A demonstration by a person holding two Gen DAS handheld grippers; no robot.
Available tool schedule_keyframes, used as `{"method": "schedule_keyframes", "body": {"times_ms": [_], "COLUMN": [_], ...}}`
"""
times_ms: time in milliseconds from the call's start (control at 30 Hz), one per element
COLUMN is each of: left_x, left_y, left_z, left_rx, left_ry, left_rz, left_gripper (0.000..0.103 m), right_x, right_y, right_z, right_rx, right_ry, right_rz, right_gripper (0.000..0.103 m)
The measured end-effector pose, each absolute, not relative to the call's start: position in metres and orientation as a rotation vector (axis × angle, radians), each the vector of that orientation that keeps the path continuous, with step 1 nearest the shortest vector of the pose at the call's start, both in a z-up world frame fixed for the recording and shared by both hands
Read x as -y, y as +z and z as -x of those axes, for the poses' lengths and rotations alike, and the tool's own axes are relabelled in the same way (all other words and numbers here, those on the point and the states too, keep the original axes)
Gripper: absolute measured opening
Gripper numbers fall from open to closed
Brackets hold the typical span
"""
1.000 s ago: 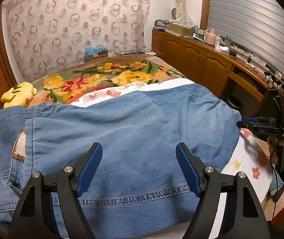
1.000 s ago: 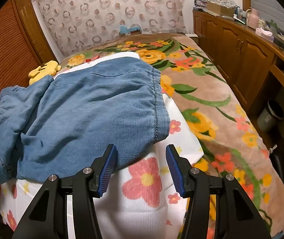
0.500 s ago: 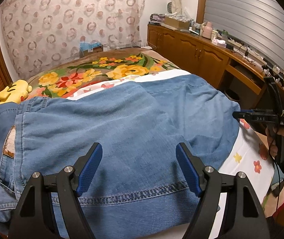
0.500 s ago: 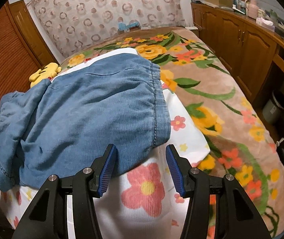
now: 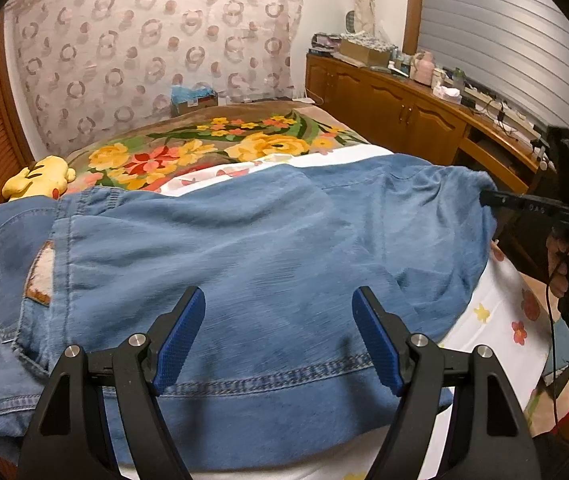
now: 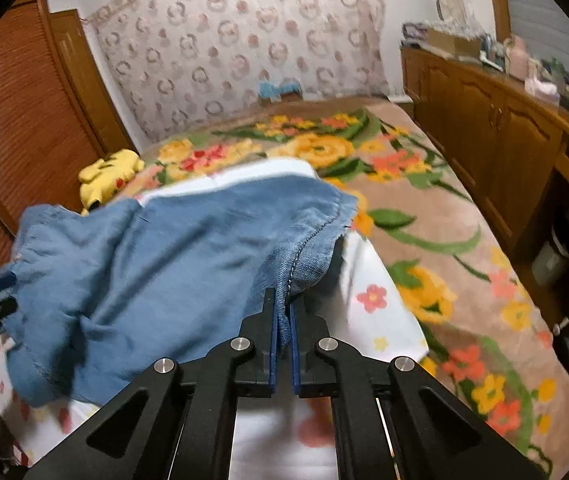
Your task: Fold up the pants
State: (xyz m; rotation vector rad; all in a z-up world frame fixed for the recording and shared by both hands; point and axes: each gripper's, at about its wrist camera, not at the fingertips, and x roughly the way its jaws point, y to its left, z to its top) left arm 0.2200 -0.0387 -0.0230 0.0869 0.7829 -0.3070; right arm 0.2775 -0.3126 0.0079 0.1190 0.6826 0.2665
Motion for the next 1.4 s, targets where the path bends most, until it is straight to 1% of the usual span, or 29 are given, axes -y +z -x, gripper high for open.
{"method": "schedule_keyframes", "body": {"times_ms": [267,567,733,933,967,1000,1067,1133,1167,1200,1267,1400], "left_x": [0.006,-0.040,-0.066,-0.083,-0.084,-0.086,-0.086,-0.087,-0.086,-0.086,-0.084,-0.079], "left_y": [-0.014,0.000,0.000,-0.006,-0.007,-0.009,-0.012,-0.016,-0.018,-0.020,-0.024,-0.029], "left_z": [-0.208,-0.182,-0.170,-0.166,-0.166,-0.167,-0.168,-0.172,-0.174,-0.176,-0.178,-0.183], "left_rx": [-0.747,-0.695,-0.683,-0.692,-0.695,-0.699,-0.707,-0.716,-0.719,-0.724,-0.731,-0.745], "left_ry": [-0.269,-0.193,-0.146,-0.113,-0.110,-0.108,-0.106,-0.107,-0.109,-0.111,-0.116,-0.133], "left_rz": [-0.050,-0.014,0.008,0.022,0.022,0.023,0.028,0.032,0.034,0.035,0.036,0.037], "left_gripper": [0.077,0.077,0.077,0.077,0.077,0.077,0.077,0.077,0.077,0.077,0.077,0.077], "right_x": [0.267,0.174,0.122,0.077,0.075,0.073,0.074,0.071,0.072,0.074,0.080,0.084], "right_y": [0.056,0.107,0.113,0.076,0.069,0.064,0.056,0.055,0.055,0.056,0.062,0.065], "right_z": [-0.260,-0.239,-0.229,-0.235,-0.237,-0.241,-0.243,-0.248,-0.249,-0.250,-0.257,-0.260], "right_rx": [-0.569,-0.449,-0.422,-0.528,-0.554,-0.571,-0.592,-0.608,-0.611,-0.611,-0.605,-0.603], "right_ry": [0.370,0.592,0.741,0.829,0.830,0.828,0.830,0.837,0.836,0.832,0.825,0.772], "right_rz": [-0.044,0.077,0.147,0.208,0.213,0.221,0.229,0.228,0.231,0.232,0.225,0.228], "right_gripper": [0.004,0.004,0.004,0.004,0.007,0.014,0.024,0.026,0.028,0.033,0.037,0.037]}}
